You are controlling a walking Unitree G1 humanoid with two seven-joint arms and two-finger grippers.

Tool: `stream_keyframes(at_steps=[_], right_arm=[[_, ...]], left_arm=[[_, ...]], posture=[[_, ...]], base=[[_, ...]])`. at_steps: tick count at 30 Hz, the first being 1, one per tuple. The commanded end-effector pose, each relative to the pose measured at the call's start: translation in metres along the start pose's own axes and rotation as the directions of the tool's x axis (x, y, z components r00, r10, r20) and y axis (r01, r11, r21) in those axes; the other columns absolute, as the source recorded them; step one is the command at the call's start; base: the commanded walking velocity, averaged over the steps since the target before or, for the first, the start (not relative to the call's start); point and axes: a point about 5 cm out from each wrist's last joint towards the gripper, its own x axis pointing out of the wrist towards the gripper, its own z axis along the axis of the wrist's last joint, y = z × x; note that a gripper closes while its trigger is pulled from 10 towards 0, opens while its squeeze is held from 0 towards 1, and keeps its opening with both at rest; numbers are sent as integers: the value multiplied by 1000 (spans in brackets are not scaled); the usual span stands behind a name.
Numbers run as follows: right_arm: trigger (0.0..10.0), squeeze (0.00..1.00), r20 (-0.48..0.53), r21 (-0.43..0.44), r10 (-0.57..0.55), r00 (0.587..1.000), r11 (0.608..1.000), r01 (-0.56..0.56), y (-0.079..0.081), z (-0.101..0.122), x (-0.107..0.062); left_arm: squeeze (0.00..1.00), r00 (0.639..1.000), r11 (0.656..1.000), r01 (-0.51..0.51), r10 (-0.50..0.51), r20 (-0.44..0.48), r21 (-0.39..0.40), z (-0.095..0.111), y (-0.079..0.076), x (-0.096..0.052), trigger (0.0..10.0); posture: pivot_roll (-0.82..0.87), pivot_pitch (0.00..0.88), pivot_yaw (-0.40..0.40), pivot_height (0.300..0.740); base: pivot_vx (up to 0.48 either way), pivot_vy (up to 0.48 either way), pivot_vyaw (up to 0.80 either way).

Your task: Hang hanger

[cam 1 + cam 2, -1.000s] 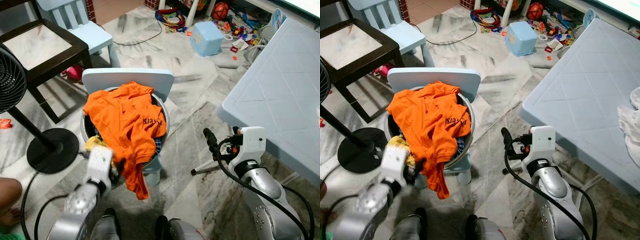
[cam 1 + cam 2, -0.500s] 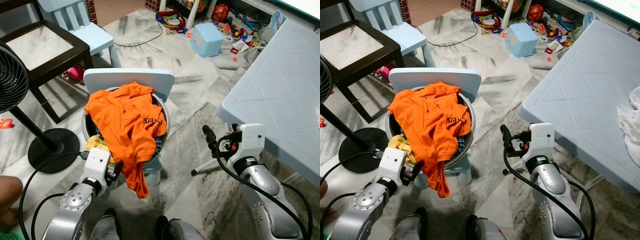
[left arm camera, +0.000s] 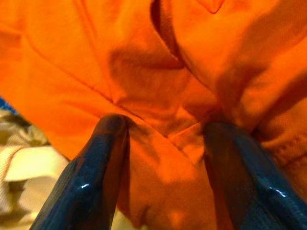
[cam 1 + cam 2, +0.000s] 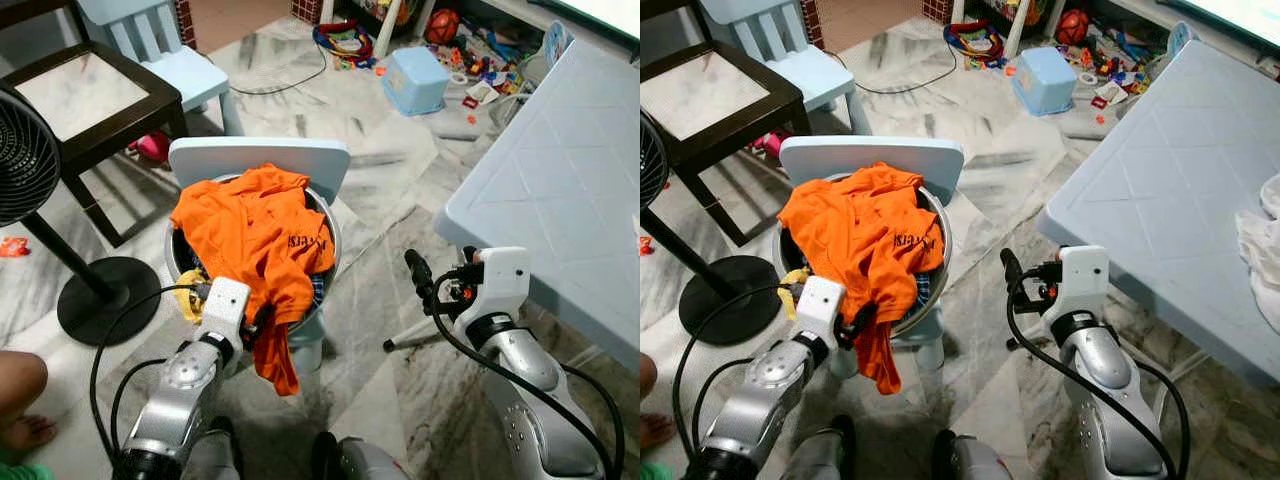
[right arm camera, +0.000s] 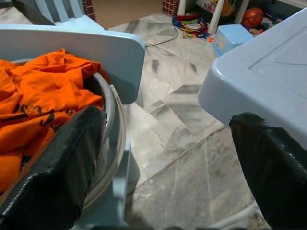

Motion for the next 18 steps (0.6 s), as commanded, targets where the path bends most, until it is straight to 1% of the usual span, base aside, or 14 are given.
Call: stream_keyframes(at_steps=[1,3,4,5,6,7,8,10,18], right_arm=[[10000,0,-12,-11,-27,1000,1000,27,-7,-2,-4],[10000,0,-11,-11,-28,1000,1000,28,-7,-1,-4],[10000,0,-12,-11,-31,999,999,31,-8,-2,-4],[10000,0,-13,-9,-35,999,999,35,-7,-2,-5],[10000,0,-13,-9,-35,999,999,35,-7,-2,-5],[10000,0,-13,-8,-34,999,999,34,-6,-3,-5],[10000,0,-13,-8,-34,999,999,34,-6,-3,-5],[10000,0,-20,-5,-26,999,1000,26,-3,-5,-6],[10000,0,-17,-9,-27,999,1000,27,-5,-3,-2]], left_arm=[[0,998,999,36,-36,-45,1,-11,-6,-2,0],[0,998,999,32,-32,-46,-7,-12,-6,-3,0],[0,996,999,40,-41,-81,-3,-18,-4,-6,0],[0,994,1000,28,-28,-103,-10,-23,0,-8,0],[0,994,1000,28,-28,-103,-10,-23,0,-8,0],[0,992,1000,21,-23,-121,-19,-25,4,-9,0],[0,992,1000,21,-23,-121,-19,-25,4,-9,0],[0,992,999,-10,6,-124,-34,-25,13,-12,0],[0,991,1000,-17,14,-132,-20,-24,21,-15,0]], posture=[[2,215,-131,740],[2,216,-128,740],[4,219,-127,740],[6,222,-125,740],[6,222,-125,740],[8,224,-125,740],[8,224,-125,740],[12,227,-127,740],[18,229,-127,740]], base=[[0,0,0],[0,0,0],[0,0,0],[0,0,0],[0,0,0],[0,0,0],[0,0,0],[0,0,0],[0,0,0]])
